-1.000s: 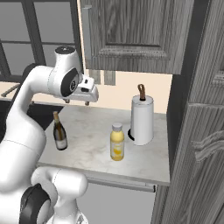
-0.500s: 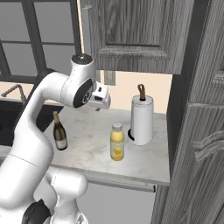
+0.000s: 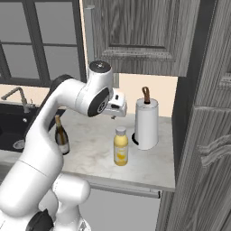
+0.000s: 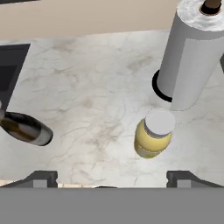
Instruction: There is a wine glass and glass cup on the dining counter. Place the wine bottle next to the wine glass and the juice bottle next to the glass cup.
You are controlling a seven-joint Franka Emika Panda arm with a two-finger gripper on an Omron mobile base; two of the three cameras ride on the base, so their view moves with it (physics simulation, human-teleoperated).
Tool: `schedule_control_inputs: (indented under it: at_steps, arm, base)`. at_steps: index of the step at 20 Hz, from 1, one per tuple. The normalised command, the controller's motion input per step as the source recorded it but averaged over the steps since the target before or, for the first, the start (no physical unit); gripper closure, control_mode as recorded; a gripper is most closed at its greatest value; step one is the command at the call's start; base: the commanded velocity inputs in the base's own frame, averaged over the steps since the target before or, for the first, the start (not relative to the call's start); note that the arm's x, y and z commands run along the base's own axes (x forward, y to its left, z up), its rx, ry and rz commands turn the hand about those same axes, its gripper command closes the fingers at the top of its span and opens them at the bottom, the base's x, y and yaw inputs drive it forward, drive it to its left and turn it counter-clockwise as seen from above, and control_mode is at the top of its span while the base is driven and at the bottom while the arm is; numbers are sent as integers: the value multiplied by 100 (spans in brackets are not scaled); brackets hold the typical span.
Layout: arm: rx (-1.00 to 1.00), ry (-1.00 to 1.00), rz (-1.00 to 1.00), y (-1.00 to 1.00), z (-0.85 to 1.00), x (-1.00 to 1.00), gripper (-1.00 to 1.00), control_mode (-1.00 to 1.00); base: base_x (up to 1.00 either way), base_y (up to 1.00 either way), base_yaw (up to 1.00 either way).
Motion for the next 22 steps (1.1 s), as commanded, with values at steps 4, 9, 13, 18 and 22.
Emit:
schedule_control_inputs:
  at_steps: [4, 9, 13, 18, 22]
  arm:
    - [0, 0, 0, -36, -14, 0, -100, -100]
    - [-1, 0, 0, -23, -23, 12, -100, -100]
    - [-7, 1, 0, -18, -23, 35, -100, -100]
    - [-16, 0, 0, -4, -29, 36, -100, -100]
    - [-12, 1, 0, 0, -27, 38, -100, -100]
  base:
    - [0, 0, 0]
    - [0, 0, 0]
    - [0, 0, 0]
    - [0, 0, 0]
    - [0, 0, 0]
